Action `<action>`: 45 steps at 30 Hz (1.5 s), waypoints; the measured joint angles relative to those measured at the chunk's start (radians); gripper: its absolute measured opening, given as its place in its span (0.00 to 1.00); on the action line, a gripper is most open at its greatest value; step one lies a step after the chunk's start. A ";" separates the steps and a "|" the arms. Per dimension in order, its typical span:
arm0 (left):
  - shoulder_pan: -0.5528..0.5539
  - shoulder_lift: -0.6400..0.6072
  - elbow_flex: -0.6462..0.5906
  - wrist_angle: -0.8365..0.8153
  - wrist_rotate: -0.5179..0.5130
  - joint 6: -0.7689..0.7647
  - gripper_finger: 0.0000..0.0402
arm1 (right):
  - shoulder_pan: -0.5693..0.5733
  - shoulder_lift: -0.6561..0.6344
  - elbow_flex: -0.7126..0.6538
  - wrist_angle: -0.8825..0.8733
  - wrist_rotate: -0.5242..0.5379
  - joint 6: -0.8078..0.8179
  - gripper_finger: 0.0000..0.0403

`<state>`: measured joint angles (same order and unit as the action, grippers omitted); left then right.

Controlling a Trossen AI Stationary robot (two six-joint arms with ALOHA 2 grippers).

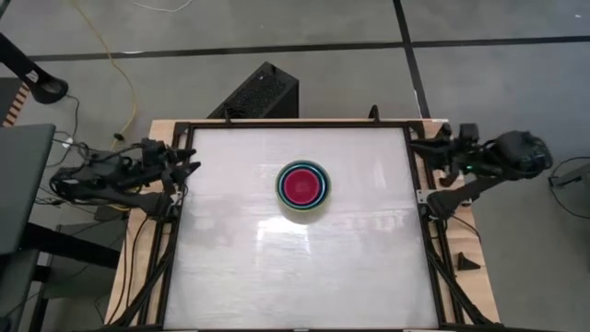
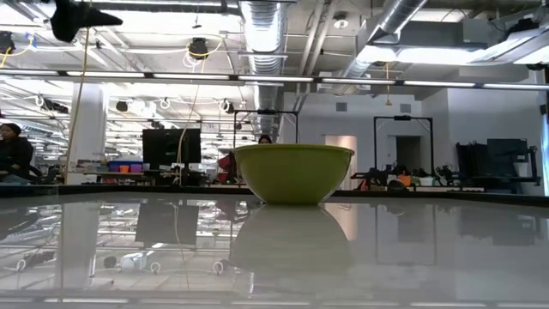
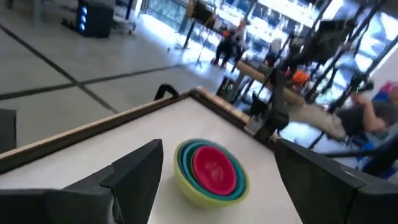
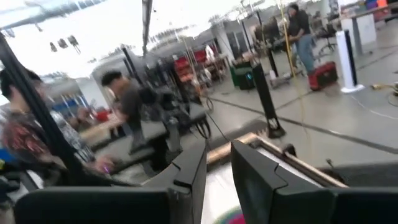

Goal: Nest bowls inside each other
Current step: Return to Home Position

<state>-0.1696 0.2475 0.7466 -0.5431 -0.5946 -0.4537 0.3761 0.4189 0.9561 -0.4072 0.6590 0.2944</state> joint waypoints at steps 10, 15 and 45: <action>0.000 -0.098 -0.222 0.170 -0.016 -0.020 0.74 | 0.022 -0.351 -0.419 0.283 0.021 -0.034 0.28; 0.000 -0.098 -0.264 0.188 -0.016 -0.039 0.74 | 0.021 -0.414 -0.546 0.408 -0.006 -0.041 0.28; 0.001 -0.220 -0.721 0.582 0.061 -0.079 0.74 | 0.023 -0.416 -0.948 0.704 -0.077 0.114 0.28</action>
<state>-0.1688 0.0272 0.0256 0.0390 -0.5336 -0.5325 0.3992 0.0032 0.0082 0.2963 0.5820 0.4088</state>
